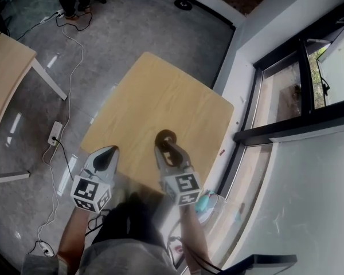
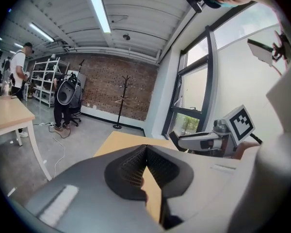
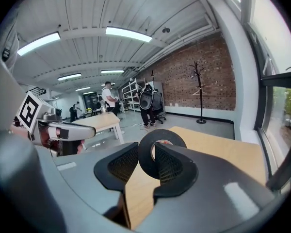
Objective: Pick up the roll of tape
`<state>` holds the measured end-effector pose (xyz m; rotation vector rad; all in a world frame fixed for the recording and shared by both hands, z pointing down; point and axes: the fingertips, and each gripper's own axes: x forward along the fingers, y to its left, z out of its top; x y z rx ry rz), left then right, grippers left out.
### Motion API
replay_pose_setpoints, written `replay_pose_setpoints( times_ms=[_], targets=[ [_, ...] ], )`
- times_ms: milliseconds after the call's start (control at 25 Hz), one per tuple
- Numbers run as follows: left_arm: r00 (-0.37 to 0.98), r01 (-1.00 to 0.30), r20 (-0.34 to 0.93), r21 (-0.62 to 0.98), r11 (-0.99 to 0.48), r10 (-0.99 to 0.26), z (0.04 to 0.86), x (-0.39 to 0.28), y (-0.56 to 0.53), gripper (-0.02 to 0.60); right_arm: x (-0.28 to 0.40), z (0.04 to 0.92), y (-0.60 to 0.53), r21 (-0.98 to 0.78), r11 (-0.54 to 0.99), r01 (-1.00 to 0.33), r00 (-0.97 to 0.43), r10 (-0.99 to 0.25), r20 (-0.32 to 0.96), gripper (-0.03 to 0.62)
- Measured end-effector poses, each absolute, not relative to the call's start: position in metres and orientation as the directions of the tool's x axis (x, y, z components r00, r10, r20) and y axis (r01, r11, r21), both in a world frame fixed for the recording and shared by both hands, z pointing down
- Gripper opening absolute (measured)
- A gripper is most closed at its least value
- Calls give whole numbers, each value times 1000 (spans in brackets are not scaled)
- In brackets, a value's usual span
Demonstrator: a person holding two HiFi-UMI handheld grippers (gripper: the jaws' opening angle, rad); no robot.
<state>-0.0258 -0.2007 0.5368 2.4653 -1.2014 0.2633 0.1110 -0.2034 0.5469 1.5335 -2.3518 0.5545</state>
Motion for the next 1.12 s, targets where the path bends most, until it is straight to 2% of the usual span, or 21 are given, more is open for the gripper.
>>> replay_pose_setpoints(
  times_ms=[520, 1120],
  targets=[
    [642, -766, 199, 214, -606, -740, 448, -24, -186, 0, 118, 428, -167, -113, 339, -934, -357, -904, 235, 121],
    [675, -738, 144, 142, -659, -724, 404, -19, -170, 0, 138, 402, -132, -137, 240, -961, -260, -953, 154, 121]
  ],
)
